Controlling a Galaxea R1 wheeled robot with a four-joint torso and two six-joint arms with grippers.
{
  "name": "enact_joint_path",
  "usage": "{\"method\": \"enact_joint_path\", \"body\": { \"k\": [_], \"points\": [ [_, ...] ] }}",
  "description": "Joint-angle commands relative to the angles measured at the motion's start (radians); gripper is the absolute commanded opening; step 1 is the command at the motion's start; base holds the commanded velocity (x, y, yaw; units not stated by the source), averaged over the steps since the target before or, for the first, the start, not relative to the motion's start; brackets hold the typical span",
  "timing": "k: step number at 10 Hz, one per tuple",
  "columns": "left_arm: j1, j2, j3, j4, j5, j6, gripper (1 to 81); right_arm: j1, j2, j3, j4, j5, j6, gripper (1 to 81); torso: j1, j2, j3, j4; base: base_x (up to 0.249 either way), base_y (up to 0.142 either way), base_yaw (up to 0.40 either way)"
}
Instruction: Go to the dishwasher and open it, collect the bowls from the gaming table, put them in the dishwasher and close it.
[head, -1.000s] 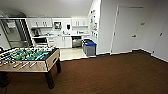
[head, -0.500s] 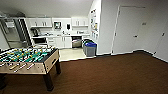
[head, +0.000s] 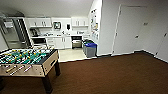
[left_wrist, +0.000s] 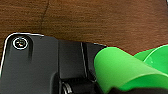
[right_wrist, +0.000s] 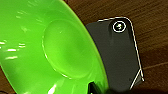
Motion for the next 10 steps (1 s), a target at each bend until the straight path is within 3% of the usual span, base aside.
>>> {"method": "enact_joint_path", "body": {
  "k": [1, 10],
  "points": [
    [-0.057, -0.009, 0.018, 0.011, 0.036, 0.003, 1.0, 0.05, -0.006, 0.01, -0.016, -0.045, -0.005, 1.0, 0.0, 0.0, 0.0, 0.0, 0.134, 0.0, 0.0],
    [-0.055, -0.003, 0.021, 0.013, 0.034, 0.005, 1.0, 0.047, -0.007, 0.009, -0.015, -0.045, -0.005, 1.0, 0.0, 0.0, 0.0, 0.0, 0.135, 0.0, 0.0]
  ]
}}
